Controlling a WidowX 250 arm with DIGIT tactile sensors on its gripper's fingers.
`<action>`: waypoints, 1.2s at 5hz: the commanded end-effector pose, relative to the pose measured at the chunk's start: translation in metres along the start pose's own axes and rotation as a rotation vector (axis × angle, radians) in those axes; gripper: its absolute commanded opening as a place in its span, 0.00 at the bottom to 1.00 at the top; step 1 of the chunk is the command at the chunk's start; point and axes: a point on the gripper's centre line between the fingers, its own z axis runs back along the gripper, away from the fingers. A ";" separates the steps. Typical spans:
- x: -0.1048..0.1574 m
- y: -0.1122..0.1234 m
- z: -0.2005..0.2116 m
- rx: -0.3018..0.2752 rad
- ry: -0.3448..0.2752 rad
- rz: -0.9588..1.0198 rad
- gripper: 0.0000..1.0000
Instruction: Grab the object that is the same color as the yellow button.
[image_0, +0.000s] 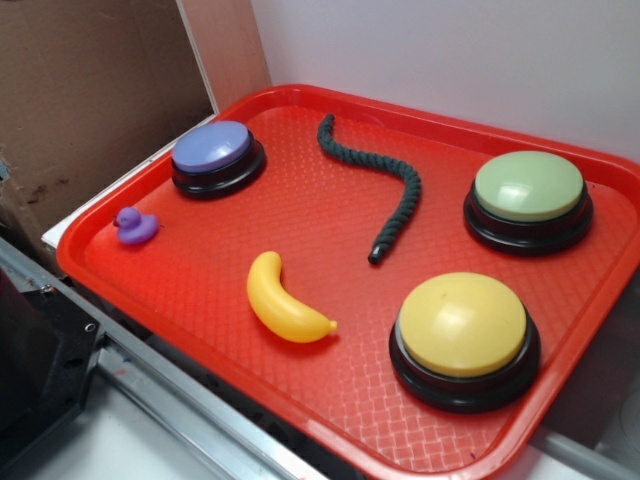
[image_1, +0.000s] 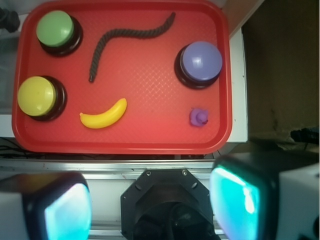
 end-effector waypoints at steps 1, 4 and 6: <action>0.061 0.013 -0.004 -0.047 -0.036 -0.111 1.00; 0.060 -0.128 -0.024 0.004 0.033 -0.682 1.00; 0.004 -0.111 -0.038 -0.096 0.140 -1.173 1.00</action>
